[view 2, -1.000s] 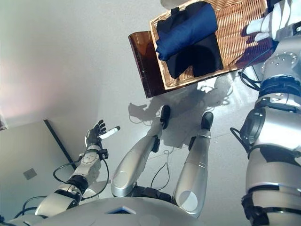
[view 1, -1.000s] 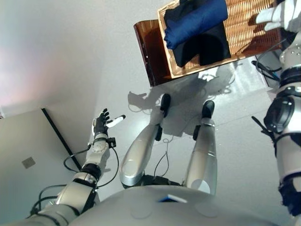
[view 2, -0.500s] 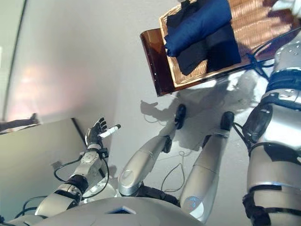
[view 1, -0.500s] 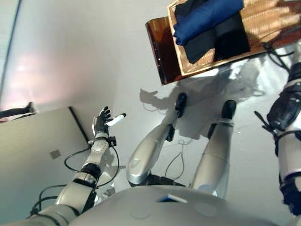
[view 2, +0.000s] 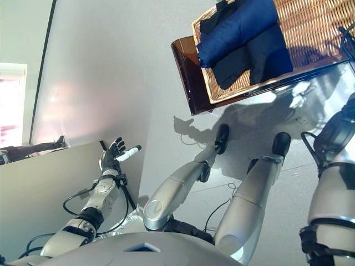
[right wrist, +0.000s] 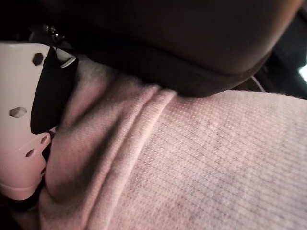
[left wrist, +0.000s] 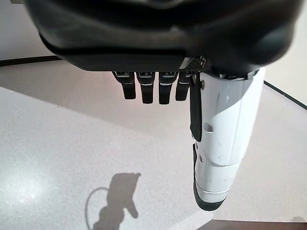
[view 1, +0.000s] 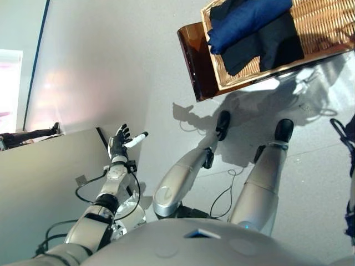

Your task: Pick up the clothes and place them into the washing machine

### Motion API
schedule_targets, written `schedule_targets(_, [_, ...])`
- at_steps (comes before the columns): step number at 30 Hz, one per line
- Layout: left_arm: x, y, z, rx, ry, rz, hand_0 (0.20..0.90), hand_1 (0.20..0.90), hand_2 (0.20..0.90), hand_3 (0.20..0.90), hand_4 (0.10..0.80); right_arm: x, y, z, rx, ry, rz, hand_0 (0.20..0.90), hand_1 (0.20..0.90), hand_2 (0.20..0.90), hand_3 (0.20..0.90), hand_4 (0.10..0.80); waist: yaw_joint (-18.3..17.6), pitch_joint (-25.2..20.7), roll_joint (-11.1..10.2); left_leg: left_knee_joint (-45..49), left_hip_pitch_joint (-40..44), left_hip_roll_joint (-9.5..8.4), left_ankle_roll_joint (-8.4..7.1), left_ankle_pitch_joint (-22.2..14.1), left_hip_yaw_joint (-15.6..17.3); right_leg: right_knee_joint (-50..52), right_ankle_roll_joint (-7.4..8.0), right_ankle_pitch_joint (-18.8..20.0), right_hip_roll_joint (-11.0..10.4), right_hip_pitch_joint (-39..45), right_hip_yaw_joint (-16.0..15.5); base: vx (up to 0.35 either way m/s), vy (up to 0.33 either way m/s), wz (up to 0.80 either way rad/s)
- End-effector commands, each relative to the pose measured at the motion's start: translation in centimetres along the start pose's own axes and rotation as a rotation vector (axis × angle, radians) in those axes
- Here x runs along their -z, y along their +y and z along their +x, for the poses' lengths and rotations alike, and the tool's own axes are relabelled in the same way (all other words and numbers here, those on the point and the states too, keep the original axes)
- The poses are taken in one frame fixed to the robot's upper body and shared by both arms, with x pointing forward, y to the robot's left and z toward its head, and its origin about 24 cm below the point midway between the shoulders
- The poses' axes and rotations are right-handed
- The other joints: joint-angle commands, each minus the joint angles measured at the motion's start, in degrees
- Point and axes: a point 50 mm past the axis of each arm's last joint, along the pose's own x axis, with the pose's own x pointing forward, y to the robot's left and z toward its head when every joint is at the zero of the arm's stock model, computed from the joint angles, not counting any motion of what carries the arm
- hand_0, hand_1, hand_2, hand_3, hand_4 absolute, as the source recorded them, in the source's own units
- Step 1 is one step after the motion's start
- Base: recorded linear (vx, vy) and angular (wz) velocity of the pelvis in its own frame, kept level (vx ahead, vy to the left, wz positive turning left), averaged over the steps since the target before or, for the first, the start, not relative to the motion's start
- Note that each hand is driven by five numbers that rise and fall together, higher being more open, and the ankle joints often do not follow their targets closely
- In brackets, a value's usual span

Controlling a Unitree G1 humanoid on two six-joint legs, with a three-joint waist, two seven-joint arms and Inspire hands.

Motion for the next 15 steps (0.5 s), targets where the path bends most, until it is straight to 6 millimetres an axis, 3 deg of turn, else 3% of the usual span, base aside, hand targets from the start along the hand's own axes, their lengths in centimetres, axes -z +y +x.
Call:
schedule_targets(1, [0.8, 5.1, 0.0, -0.178, 0.012, 0.015, 0.900, 0.900, 0.900, 0.900, 0.800, -8.5, 9.5, -1.6, -0.473, -0.358, -0.012, 0.200, 0.200, 0.200, 0.200, 0.300, -0.4, -7.2, -1.2, 1.3, 2.9, -1.47, -3.42, -4.4, -0.3, -13.3, -2.52, 2.5, 3.5, 10.1, -2.1, 0.024, -0.035, -0.01])
schedule_targets(2, [0.7, 5.2, 0.0, -0.182, 0.013, 0.015, 0.900, 0.900, 0.900, 0.900, 0.800, -7.8, 9.1, -1.2, -0.463, -0.327, -0.054, 0.900, 0.900, 0.900, 0.900, 0.800, -0.7, -7.2, -1.5, 1.2, 2.9, -1.27, -3.44, -4.4, -0.1, -13.8, -2.55, 2.8, 3.6, 10.2, -2.1, 0.000, 0.000, 0.00])
schedule_targets(10, [1.9, 4.7, -0.3, -0.164, 0.072, -0.016, 0.900, 0.900, 0.900, 0.900, 0.800, -4.4, 7.1, -0.5, -0.429, -0.181, -0.142, 0.900, 0.900, 0.900, 0.900, 0.800, -1.0, -7.1, -2.3, 1.9, 2.3, -0.68, -3.13, -5.0, 0.4, -14.7, -2.82, 3.5, 4.4, 10.3, -2.1, -0.003, -0.014, -0.05])
schedule_targets(11, [2.2, 4.8, -0.3, -0.165, 0.088, -0.024, 0.900, 0.900, 0.900, 0.900, 0.800, -3.1, 5.9, -0.1, -0.396, -0.127, -0.190, 0.900, 0.900, 0.900, 0.900, 0.800, -1.0, -6.9, -2.7, 2.0, 2.3, -0.41, -3.18, -5.1, 0.6, -14.9, -2.86, 3.6, 4.5, 10.4, -2.2, -0.018, -0.012, -0.05])
schedule_targets(13, [2.2, 4.8, -0.3, -0.167, 0.092, -0.027, 0.900, 0.900, 0.900, 0.900, 0.800, -2.4, 5.8, -0.3, -0.403, -0.097, -0.200, 0.900, 0.900, 0.900, 0.900, 0.800, -1.1, -6.7, -2.8, 2.1, 2.3, -0.30, -3.17, -5.1, 0.6, -14.9, -2.90, 3.8, 4.6, 10.4, -2.2, -0.009, -0.006, -0.03])
schedule_targets(15, [2.2, 4.9, -0.2, -0.166, 0.094, -0.032, 0.900, 0.900, 0.900, 0.900, 0.800, -0.3, 3.8, -0.1, -0.361, -0.012, -0.268, 0.900, 0.900, 0.900, 0.900, 0.800, -1.3, -6.1, -3.4, 2.5, 2.1, -0.08, -3.19, -5.1, 0.6, -15.3, -3.01, 4.0, 4.7, 10.8, -2.5, -0.013, -0.013, -0.02])
